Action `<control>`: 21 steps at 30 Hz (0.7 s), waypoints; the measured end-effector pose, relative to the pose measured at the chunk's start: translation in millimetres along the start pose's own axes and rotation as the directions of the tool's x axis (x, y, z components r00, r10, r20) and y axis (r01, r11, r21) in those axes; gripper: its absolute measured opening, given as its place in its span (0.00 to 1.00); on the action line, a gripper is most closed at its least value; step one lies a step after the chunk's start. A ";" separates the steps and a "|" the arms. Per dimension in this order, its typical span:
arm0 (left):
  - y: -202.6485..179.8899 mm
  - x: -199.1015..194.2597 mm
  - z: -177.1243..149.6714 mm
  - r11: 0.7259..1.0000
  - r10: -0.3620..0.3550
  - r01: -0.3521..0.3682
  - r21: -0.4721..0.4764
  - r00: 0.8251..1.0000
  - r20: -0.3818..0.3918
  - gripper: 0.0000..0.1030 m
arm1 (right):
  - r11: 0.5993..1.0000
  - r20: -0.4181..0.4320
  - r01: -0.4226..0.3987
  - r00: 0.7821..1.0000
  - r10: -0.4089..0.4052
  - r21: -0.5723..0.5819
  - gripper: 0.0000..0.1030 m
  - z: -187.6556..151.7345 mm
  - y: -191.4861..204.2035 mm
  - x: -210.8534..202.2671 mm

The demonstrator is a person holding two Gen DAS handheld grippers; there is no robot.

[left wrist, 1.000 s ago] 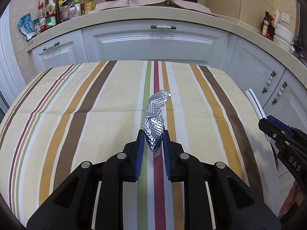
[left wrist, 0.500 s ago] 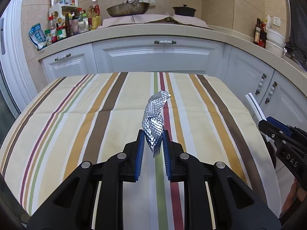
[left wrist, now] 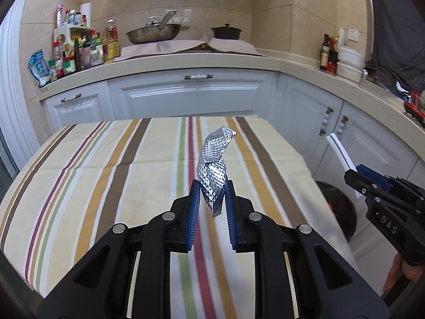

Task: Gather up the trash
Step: 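Carry the foil wrapper and paper strip to the bin with both grippers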

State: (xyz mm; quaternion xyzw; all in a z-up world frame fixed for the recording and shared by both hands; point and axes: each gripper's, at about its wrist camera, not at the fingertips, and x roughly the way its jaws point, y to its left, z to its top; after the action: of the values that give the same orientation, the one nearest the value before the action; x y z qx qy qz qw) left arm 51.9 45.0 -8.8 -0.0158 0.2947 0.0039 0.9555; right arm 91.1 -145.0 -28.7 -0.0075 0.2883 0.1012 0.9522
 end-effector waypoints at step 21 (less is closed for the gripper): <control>-128.6 13.0 5.0 0.960 -0.232 0.227 0.162 0.973 0.014 0.18 | 0.954 0.015 0.258 0.965 -0.263 0.155 0.22 -28.2 -99.7 -47.1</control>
State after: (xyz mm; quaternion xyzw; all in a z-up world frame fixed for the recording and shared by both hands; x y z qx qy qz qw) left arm 67.7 -83.4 -8.3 0.0266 0.2743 -0.1302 0.9524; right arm 57.0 -253.5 -30.7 0.0287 0.2746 -0.0472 0.9600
